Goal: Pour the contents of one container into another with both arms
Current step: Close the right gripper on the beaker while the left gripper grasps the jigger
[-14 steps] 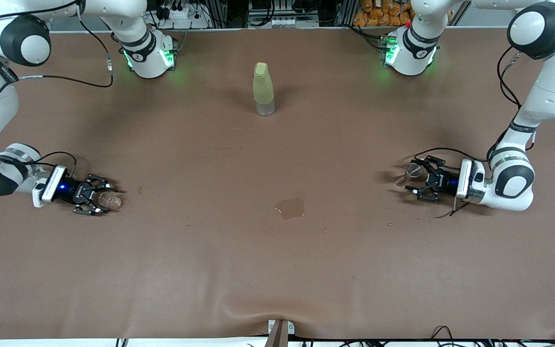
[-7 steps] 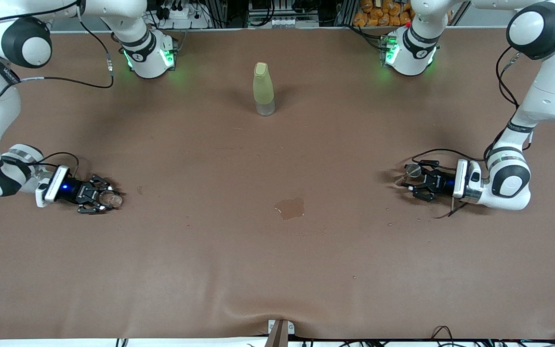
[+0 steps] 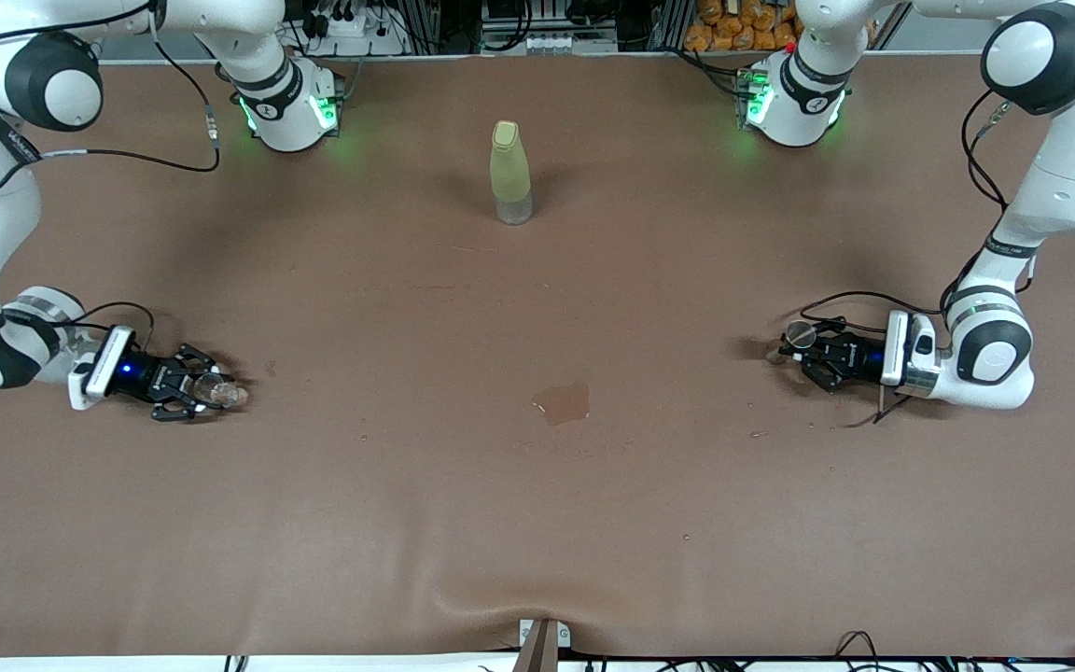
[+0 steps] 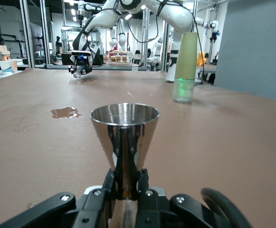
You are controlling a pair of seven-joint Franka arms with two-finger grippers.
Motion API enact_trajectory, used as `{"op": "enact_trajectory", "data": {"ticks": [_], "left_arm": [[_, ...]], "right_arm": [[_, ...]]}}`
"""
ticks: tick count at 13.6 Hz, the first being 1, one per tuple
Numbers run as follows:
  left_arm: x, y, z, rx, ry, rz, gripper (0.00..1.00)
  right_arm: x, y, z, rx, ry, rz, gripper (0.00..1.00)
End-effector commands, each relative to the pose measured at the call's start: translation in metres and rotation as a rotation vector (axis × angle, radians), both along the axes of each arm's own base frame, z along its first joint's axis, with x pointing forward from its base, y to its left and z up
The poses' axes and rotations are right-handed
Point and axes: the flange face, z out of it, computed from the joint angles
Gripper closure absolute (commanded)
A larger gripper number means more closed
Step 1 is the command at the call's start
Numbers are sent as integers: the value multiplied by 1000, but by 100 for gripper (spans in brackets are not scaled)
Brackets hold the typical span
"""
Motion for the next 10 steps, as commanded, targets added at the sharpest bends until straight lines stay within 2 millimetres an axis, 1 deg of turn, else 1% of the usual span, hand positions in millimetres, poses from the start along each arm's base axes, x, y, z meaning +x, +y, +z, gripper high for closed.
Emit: {"op": "enact_trajectory", "data": {"ticks": [1, 2, 4, 5, 6, 7, 10], "left_arm": [[11, 1, 20, 6, -78, -12, 100], [12, 1, 21, 5, -82, -10, 100], [20, -3, 31, -10, -93, 1, 100], [28, -15, 43, -32, -105, 7, 100], [34, -21, 49, -59, -102, 35, 100], [39, -25, 55, -76, -106, 56, 100], [62, -72, 76, -147, -136, 81, 100]], "right_arm": [[37, 31, 31, 6, 51, 31, 82], [47, 40, 39, 5, 72, 43, 83], [60, 66, 57, 19, 60, 62, 83], [65, 76, 60, 40, 70, 50, 82], [71, 91, 65, 58, 89, 50, 82], [77, 107, 74, 54, 96, 62, 82], [91, 144, 89, 27, 81, 60, 81]]}}
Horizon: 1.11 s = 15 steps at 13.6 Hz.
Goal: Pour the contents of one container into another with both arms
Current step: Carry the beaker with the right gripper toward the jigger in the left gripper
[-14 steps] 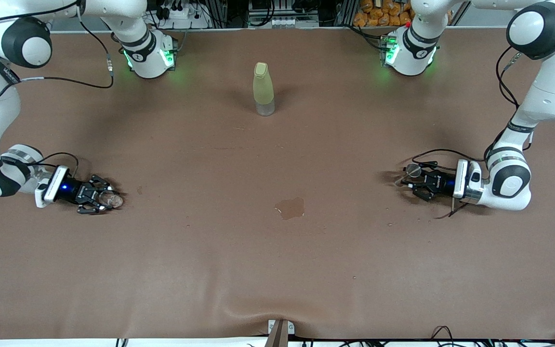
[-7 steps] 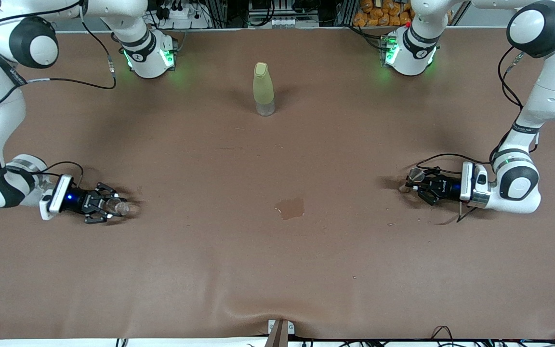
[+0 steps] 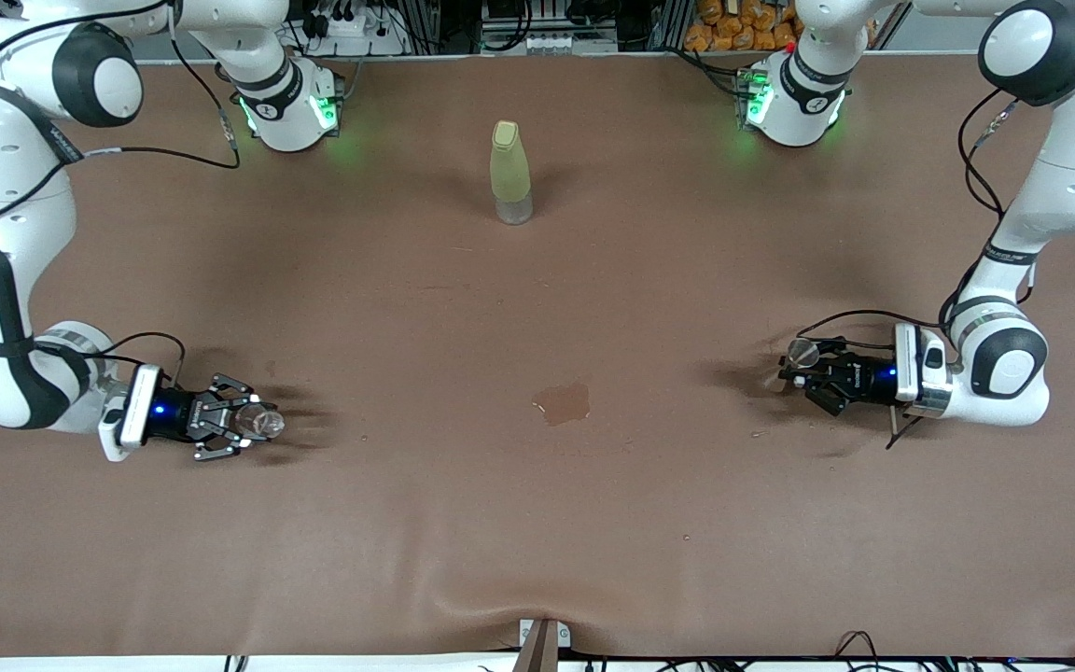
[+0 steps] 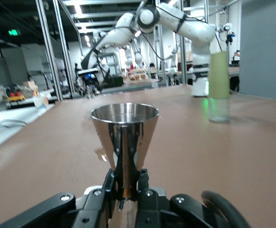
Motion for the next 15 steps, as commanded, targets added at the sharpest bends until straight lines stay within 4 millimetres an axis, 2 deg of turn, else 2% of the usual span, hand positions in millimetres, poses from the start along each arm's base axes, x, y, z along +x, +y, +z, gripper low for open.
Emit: {"op": "enact_trajectory", "data": {"ticks": [1, 3, 4, 6, 7, 9, 11, 13, 14, 15], "left_arm": [[16, -29, 20, -17, -22, 38, 100], [23, -50, 21, 5, 24, 72, 100], [27, -69, 21, 5, 64, 79, 100], [37, -132, 30, -20, 80, 85, 100], [36, -169, 30, -38, 101, 105, 100], [29, -235, 32, -73, 135, 142, 100], [20, -285, 29, -78, 173, 196, 100], [6, -330, 27, -45, 189, 233, 100], [2, -347, 25, -33, 201, 260, 100], [-4, -376, 27, -38, 207, 274, 100]], "right_arm": [[9, 29, 18, 10, 6, -24, 81], [9, 51, 19, 15, 40, -15, 80], [8, 51, 24, -1, 42, -39, 79], [7, 52, 38, -13, 69, -57, 80], [1, 60, 46, -13, 91, -50, 79], [-16, 74, 46, 5, 132, -104, 78], [-28, 85, 64, -19, 130, -116, 78], [-55, 100, 88, -43, 146, -171, 78], [-70, 115, 93, -39, 157, -180, 78], [-78, 125, 92, -27, 164, -179, 78]]}}
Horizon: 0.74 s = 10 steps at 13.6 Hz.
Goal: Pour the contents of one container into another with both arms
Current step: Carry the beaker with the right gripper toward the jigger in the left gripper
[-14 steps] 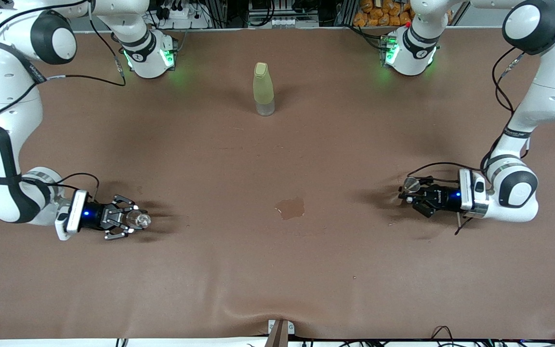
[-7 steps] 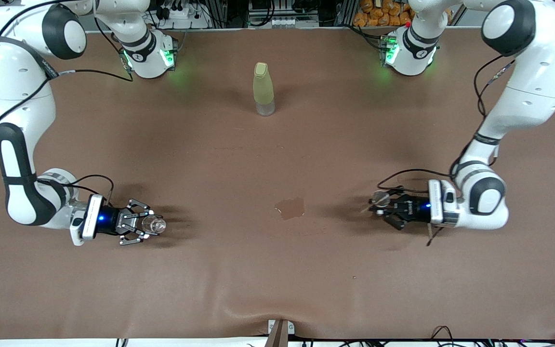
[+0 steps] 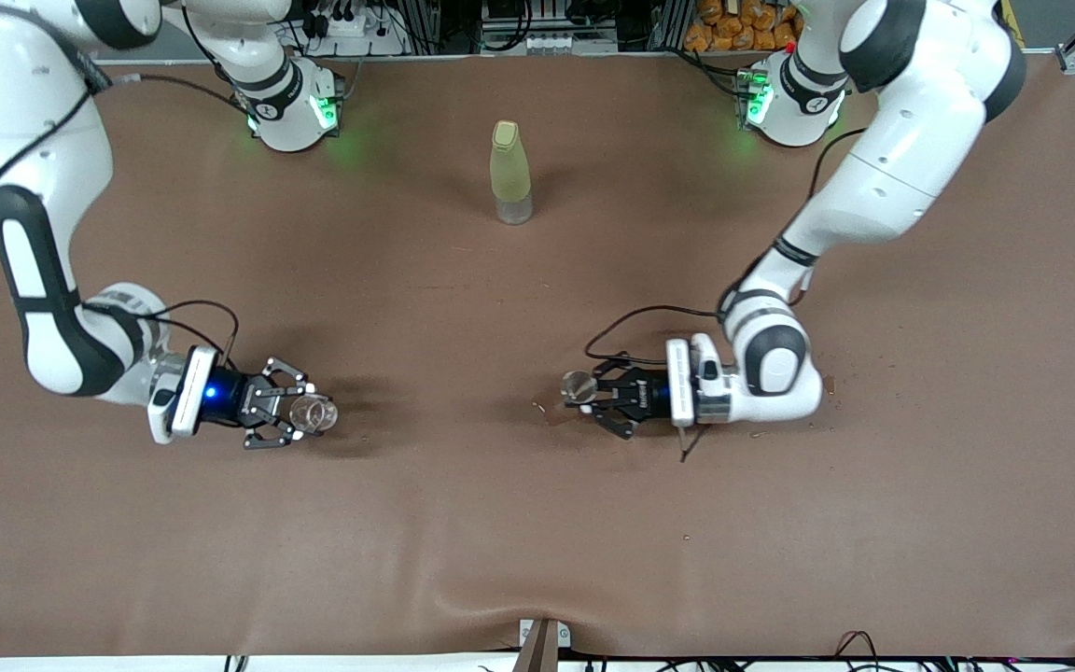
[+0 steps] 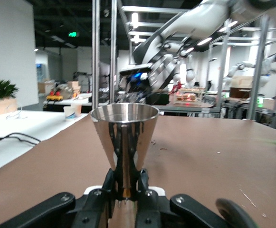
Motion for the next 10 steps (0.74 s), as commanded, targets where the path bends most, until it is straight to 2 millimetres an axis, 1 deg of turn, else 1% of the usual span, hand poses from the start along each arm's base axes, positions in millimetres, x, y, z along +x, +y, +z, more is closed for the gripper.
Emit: {"op": "enact_trajectory", "data": {"ticks": [1, 3, 4, 6, 7, 8, 9, 10], "left_arm": [[-5, -43, 6, 14, 27, 58, 100], [-20, -73, 6, 45, 55, 75, 100], [-23, -85, 9, 71, 45, 83, 100], [-38, -110, 10, 119, 57, 88, 100], [-39, -117, 13, 126, 53, 95, 100], [-46, -126, 11, 139, 53, 91, 100], [-51, -136, 13, 144, 52, 94, 100], [-59, -146, 13, 147, 60, 97, 100]], "right_arm": [[-41, 26, 16, 11, 28, -34, 78], [-50, 47, 24, 40, 30, -47, 78], [-54, 55, 26, 49, 35, -54, 79], [-63, 76, 27, 72, 51, -58, 80], [-67, 81, 29, 75, 64, -77, 80], [-73, 92, 37, 67, 63, -92, 80], [-77, 98, 44, 47, 65, -110, 81], [-80, 108, 54, 42, 83, -114, 82]]}}
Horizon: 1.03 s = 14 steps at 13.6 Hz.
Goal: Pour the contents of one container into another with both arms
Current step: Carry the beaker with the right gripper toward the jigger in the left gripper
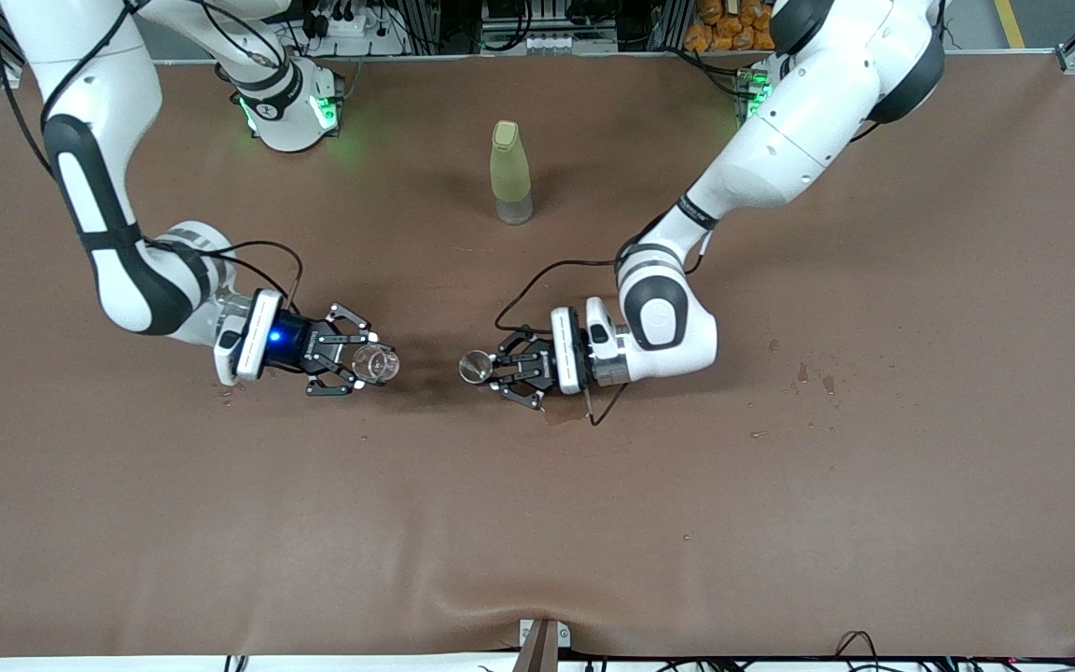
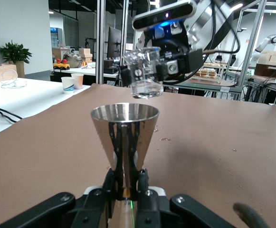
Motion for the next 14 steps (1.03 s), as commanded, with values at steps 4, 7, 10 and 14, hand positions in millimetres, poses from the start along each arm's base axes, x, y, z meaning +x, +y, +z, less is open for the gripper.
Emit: {"op": "enact_trajectory", "data": {"ticks": [4, 7, 10, 14], "left_arm": [[-14, -28, -2, 22, 1, 19, 100], [-15, -30, -2, 11, 15, 31, 100], [-17, -34, -1, 13, 10, 34, 100], [-18, -36, -1, 14, 12, 35, 100]], "right_arm": [[-23, 35, 51, -64, 41, -53, 87], [-32, 64, 60, -58, 75, -48, 87], [-45, 75, 63, -55, 105, -31, 88], [-64, 73, 76, -55, 186, -58, 88]]}}
